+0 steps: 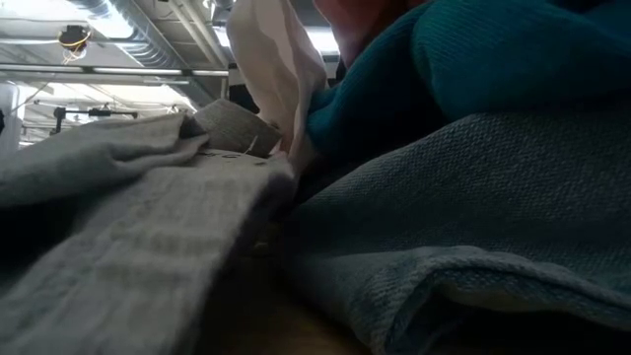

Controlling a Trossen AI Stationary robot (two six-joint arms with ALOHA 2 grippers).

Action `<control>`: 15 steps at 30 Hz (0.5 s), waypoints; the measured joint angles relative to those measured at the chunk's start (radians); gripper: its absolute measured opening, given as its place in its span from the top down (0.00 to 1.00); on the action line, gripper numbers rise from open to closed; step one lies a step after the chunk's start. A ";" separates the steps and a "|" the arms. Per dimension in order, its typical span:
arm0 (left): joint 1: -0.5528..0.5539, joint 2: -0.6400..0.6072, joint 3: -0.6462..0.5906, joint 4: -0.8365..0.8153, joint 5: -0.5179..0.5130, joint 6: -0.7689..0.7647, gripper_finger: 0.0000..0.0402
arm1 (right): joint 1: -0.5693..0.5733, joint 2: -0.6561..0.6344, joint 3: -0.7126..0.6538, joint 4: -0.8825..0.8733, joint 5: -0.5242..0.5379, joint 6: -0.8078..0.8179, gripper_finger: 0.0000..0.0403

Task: Sort clothes
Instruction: Put the light pink shorts into the blue bin

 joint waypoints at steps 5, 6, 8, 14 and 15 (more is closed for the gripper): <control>0.000 0.000 0.000 0.001 0.000 0.000 0.85 | 0.094 0.058 0.000 0.055 -0.001 -0.018 0.48; 0.000 0.000 0.000 0.001 0.000 0.000 0.85 | 0.110 0.075 0.000 0.058 -0.001 -0.020 0.48; 0.000 0.000 0.000 0.002 0.000 0.000 0.85 | 0.136 0.104 0.000 0.062 -0.001 -0.037 0.48; 0.000 0.000 0.000 0.002 0.000 0.000 0.85 | 0.206 0.188 0.000 0.057 -0.001 -0.067 0.48; 0.000 0.000 0.000 0.002 0.000 0.000 0.85 | 0.213 0.200 0.000 0.059 -0.001 -0.067 0.48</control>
